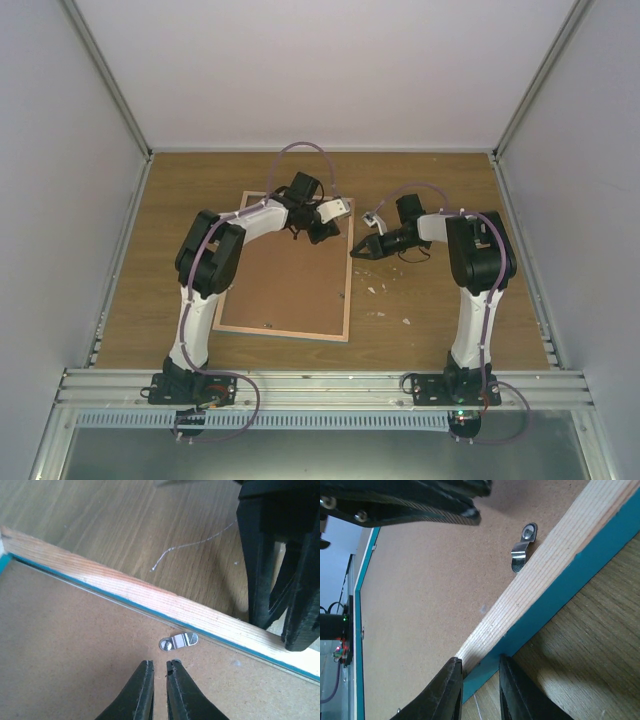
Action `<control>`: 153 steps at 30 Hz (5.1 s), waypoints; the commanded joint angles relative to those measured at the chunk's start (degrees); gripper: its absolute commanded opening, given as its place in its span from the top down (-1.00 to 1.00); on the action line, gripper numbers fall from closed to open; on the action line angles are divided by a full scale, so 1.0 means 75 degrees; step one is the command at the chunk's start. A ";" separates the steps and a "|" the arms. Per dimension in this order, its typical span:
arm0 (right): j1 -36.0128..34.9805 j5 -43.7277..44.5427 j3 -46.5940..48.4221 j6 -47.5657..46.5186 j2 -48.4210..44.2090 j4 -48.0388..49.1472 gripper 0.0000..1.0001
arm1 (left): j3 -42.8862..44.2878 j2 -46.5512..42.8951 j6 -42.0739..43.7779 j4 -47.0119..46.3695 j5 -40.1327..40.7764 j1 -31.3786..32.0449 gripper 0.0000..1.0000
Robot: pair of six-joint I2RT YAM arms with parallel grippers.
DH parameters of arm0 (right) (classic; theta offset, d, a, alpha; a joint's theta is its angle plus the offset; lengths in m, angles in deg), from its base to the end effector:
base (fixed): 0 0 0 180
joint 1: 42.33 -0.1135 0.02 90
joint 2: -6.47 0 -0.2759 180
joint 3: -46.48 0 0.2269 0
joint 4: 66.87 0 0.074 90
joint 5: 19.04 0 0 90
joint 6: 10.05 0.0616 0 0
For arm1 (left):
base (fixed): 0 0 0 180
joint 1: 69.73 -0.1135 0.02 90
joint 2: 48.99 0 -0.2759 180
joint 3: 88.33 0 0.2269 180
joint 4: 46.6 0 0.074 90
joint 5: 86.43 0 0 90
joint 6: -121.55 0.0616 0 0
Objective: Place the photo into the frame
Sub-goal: Install the photo frame at the center of the board.
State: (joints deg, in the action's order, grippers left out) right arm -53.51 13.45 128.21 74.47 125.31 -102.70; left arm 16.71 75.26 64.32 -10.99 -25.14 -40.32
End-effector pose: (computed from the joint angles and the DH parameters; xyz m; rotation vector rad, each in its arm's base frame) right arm 0.3484 0.1218 0.1159 -0.5779 2.4962 1.4186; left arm 0.3891 -0.2533 0.1623 1.4365 1.9970 -0.6044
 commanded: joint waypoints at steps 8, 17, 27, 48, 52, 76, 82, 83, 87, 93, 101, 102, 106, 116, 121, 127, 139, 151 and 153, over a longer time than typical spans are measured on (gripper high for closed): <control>0.0073 0.0063 0.0263 0.0089 0.0242 0.0167 0.55 | 0.0012 0.0284 -0.0063 -0.0497 0.0120 0.0167 0.74; 0.0076 0.0013 0.0388 0.0214 0.0337 0.0294 0.55 | -0.0089 0.0291 -0.0148 -0.0531 0.0023 0.0294 0.74; 0.0079 -0.0108 0.0344 0.0273 0.0393 0.0353 0.62 | -0.0161 0.0485 -0.0197 -0.0561 0.0555 0.0423 0.81; -0.0143 -0.0497 0.0300 0.0410 0.0577 0.0617 0.74 | 0.0238 0.0696 -0.0814 -0.0327 0.1376 0.0813 0.88; -0.0206 -0.0600 0.0241 0.0509 0.0618 0.0700 0.76 | 0.0110 0.0656 -0.1582 -0.0634 0.1332 0.0813 0.89; -0.0422 -0.0636 0.0085 0.0578 0.0560 0.0776 0.80 | -0.0923 0.0400 -0.6341 -0.3220 0.0266 0.1077 0.97; -0.0335 -0.0540 0.0217 0.0519 0.0486 0.0631 0.80 | -0.0676 0.0133 -0.6501 -0.3227 -0.0101 0.1057 0.91; -0.0268 -0.0526 0.0218 0.0513 0.0410 0.0615 0.80 | -0.0676 -0.0002 -0.6422 -0.3160 -0.0106 0.1015 0.89; 0.0068 -0.0390 0.0187 0.0440 0.0034 0.0519 0.77 | -0.0474 -0.0451 -0.6149 -0.2568 -0.0221 0.0640 0.75; 0.0569 -0.0335 -0.0034 0.0417 -0.0579 0.0626 0.66 | -0.0284 -0.1245 -0.5652 -0.1756 -0.0412 -0.0036 0.37; 0.0710 -0.0137 -0.0086 0.0416 -0.1024 0.0803 0.36 | -0.0315 -0.2214 -0.3735 0.0006 -0.0453 -0.1477 -0.28; 0.0710 -0.0111 -0.0086 0.0405 -0.1022 0.0811 0.33 | -0.0506 -0.2349 -0.3415 0.0126 -0.0277 -0.1584 -0.30; 0.0695 -0.0097 -0.0059 0.0384 -0.0963 0.0818 0.27 | -0.1210 -0.2863 -0.2432 0.0298 0.0245 -0.1912 -0.35; 0.0624 -0.0140 -0.0527 0.0210 -0.1057 0.0626 -0.14 | -0.2842 -0.3703 -0.0677 0.1345 0.0392 -0.2695 -0.33; 0.0623 -0.0261 -0.0590 0.0240 -0.1052 0.0658 -0.15 | -0.3502 -0.4336 0.0915 0.2523 -0.0179 -0.2025 -0.16; 0.0641 -0.0285 -0.0848 0.0374 -0.1267 0.0879 -0.15 | -0.4759 -0.5795 0.2423 0.3520 0.0479 -0.0838 -0.01; 0.0639 -0.0391 -0.0787 0.0359 -0.1110 0.0833 -0.14 | -0.6146 -0.6952 0.3572 0.4190 0.0955 -0.0105 -0.14; 0.0635 -0.0421 -0.0784 0.0298 -0.1003 0.0765 -0.11 | -0.7589 -0.7960 0.5118 0.2634 0.1428 0.0279 -0.50; 0.0637 -0.0435 -0.0747 0.0287 -0.0973 0.0731 -0.10 | -0.7579 -0.7857 0.5260 0.2516 0.1407 0.0376 -0.50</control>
State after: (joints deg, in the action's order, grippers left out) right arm -48.60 11.70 122.11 77.22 117.69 -97.32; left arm -39.72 16.01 99.19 13.73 -14.67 -38.90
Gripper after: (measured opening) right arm 0.555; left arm 0.749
